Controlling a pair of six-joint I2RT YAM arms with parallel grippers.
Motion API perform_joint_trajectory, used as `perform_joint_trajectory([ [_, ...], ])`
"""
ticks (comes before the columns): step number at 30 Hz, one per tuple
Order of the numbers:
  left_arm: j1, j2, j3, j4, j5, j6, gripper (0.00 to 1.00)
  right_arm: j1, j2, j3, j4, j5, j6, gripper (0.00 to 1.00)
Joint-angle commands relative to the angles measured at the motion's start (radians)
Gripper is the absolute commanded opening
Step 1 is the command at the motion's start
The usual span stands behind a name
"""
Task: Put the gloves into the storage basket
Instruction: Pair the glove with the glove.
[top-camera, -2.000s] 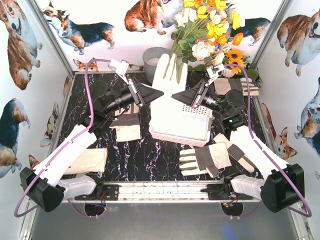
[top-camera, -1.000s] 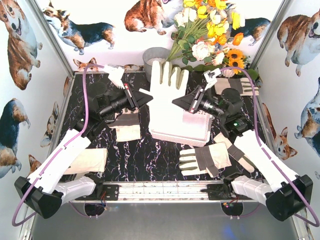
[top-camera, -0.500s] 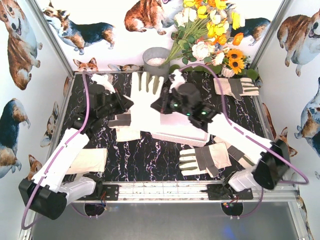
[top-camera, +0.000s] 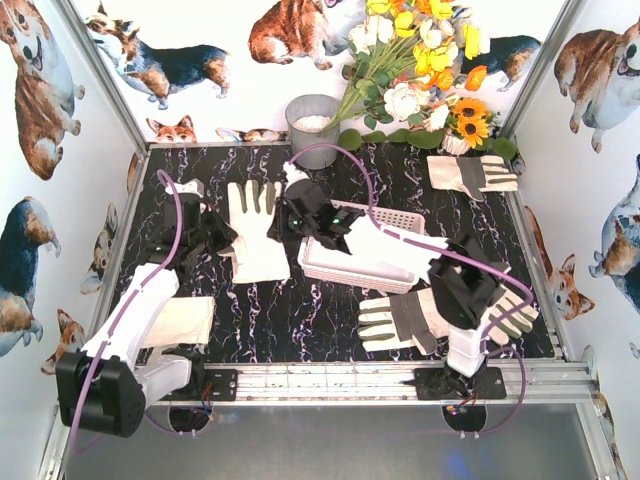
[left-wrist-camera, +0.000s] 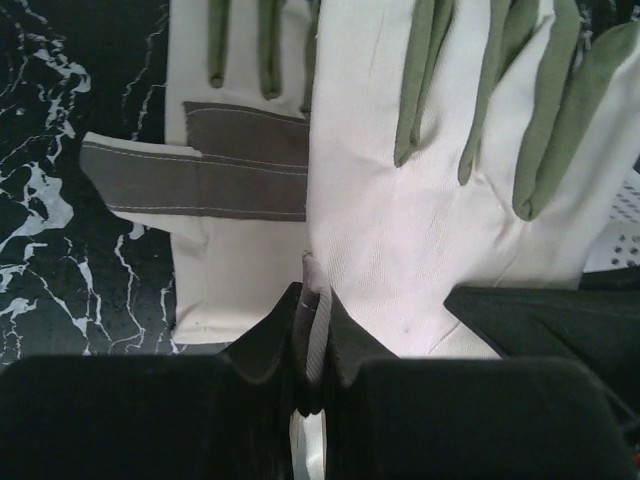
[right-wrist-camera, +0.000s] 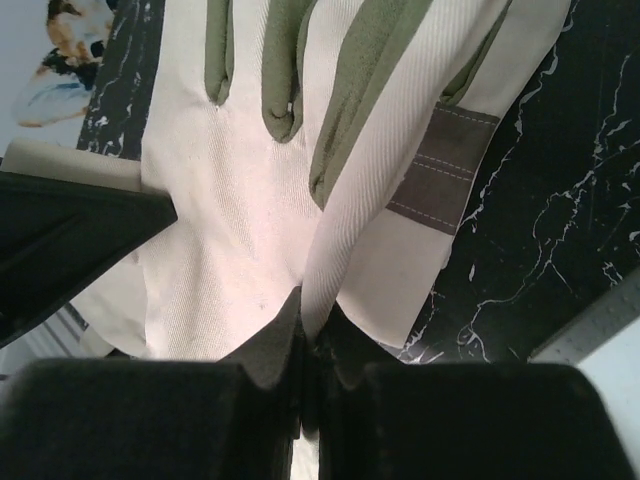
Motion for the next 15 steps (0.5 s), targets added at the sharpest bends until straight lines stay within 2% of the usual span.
perform_joint_trajectory([
  [1, 0.067, 0.045, -0.024, 0.080, -0.167, 0.013, 0.00, -0.023, 0.063, 0.089, -0.112, 0.111, -0.064, 0.00],
  [8, 0.093, 0.124, -0.102, 0.229, -0.136, -0.010, 0.00, -0.023, 0.191, 0.167, -0.107, 0.121, -0.073, 0.00],
  [15, 0.114, 0.243, -0.075, 0.267, -0.144, 0.020, 0.00, -0.024, 0.293, 0.255, -0.109, 0.124, -0.078, 0.00],
])
